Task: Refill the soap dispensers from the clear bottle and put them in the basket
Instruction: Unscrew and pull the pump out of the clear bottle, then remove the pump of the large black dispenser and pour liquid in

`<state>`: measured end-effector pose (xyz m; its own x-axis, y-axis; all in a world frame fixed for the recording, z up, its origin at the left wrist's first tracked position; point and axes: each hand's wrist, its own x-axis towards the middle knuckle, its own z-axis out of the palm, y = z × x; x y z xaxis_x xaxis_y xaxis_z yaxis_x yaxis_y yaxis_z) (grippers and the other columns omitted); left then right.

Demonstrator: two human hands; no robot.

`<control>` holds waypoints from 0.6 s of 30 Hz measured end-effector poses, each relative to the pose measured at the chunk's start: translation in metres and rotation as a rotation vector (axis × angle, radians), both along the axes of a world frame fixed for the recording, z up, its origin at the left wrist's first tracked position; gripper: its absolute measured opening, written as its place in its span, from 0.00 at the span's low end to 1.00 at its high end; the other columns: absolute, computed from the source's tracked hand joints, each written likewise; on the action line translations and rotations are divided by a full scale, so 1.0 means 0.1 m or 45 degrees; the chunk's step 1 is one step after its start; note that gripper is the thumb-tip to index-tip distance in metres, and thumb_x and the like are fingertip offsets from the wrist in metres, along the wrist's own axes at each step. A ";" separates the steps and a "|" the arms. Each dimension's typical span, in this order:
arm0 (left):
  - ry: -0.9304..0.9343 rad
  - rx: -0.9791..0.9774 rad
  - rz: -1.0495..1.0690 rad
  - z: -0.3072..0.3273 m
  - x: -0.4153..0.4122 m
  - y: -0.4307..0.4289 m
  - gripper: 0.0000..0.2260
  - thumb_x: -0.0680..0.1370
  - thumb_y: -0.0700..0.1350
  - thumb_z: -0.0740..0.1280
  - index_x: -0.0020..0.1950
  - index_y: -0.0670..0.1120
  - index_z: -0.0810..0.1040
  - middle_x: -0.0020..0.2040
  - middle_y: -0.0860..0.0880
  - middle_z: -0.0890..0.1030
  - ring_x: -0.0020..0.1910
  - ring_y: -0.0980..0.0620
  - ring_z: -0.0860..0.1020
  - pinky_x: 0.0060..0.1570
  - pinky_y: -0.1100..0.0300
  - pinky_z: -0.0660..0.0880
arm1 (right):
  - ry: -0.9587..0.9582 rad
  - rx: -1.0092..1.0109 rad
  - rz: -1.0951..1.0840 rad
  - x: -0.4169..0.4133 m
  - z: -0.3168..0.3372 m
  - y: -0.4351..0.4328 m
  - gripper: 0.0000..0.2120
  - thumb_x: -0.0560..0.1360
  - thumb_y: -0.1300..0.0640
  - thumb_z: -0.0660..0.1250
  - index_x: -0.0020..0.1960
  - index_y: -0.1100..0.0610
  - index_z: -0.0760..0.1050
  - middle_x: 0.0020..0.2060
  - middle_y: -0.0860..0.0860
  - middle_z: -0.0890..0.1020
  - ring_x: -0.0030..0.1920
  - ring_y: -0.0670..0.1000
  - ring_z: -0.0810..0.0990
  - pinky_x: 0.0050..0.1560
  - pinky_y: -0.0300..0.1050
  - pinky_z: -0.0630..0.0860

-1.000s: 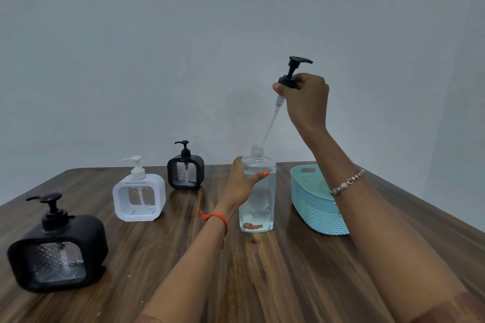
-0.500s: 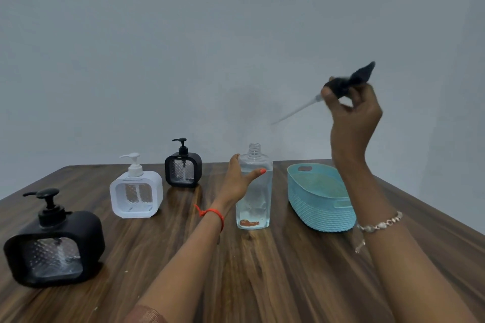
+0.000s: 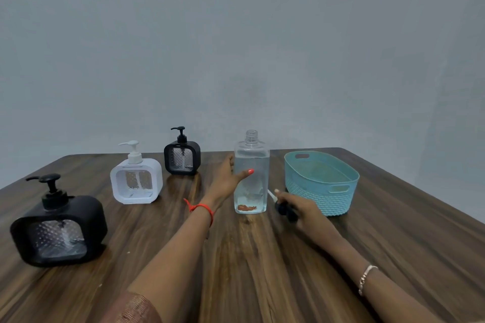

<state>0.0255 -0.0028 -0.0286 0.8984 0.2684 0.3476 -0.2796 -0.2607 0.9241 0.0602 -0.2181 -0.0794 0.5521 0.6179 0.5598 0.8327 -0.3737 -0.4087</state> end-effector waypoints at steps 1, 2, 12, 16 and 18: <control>0.011 0.006 0.004 -0.02 -0.01 0.00 0.18 0.74 0.40 0.70 0.60 0.47 0.68 0.50 0.57 0.75 0.46 0.65 0.73 0.36 0.77 0.72 | -0.009 -0.106 0.013 0.02 -0.03 -0.02 0.25 0.69 0.73 0.65 0.63 0.55 0.73 0.56 0.51 0.80 0.53 0.39 0.77 0.55 0.35 0.75; 0.023 0.011 0.011 -0.03 -0.02 0.00 0.19 0.74 0.40 0.69 0.62 0.45 0.68 0.51 0.55 0.75 0.45 0.65 0.73 0.35 0.78 0.72 | -0.028 -0.200 0.008 0.04 -0.05 -0.03 0.27 0.69 0.73 0.64 0.65 0.54 0.71 0.58 0.51 0.79 0.56 0.45 0.78 0.57 0.40 0.75; 0.074 0.080 0.093 -0.12 -0.10 0.01 0.25 0.75 0.41 0.68 0.69 0.39 0.64 0.67 0.43 0.72 0.56 0.55 0.72 0.43 0.77 0.73 | -0.033 -0.299 -0.083 0.09 -0.01 0.00 0.27 0.69 0.73 0.61 0.64 0.53 0.73 0.59 0.48 0.79 0.58 0.44 0.76 0.54 0.25 0.66; 0.129 0.107 0.191 -0.06 -0.24 0.12 0.34 0.74 0.45 0.70 0.74 0.40 0.57 0.71 0.43 0.68 0.68 0.47 0.68 0.61 0.59 0.68 | -0.054 -0.046 -0.066 -0.06 0.20 0.22 0.20 0.67 0.75 0.61 0.54 0.60 0.79 0.37 0.40 0.81 0.33 0.39 0.76 0.33 0.26 0.69; 0.101 0.134 0.225 0.01 -0.30 0.17 0.32 0.74 0.45 0.70 0.73 0.40 0.60 0.68 0.43 0.70 0.64 0.48 0.72 0.57 0.62 0.70 | -0.094 0.093 -0.015 -0.16 0.33 0.38 0.17 0.68 0.74 0.60 0.50 0.61 0.80 0.42 0.50 0.84 0.36 0.45 0.80 0.39 0.32 0.74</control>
<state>-0.0043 0.0141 -0.0276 0.8662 0.3900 0.3123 -0.1488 -0.3953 0.9064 0.0444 -0.1806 -0.0467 0.5142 0.5680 0.6427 0.8575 -0.3548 -0.3726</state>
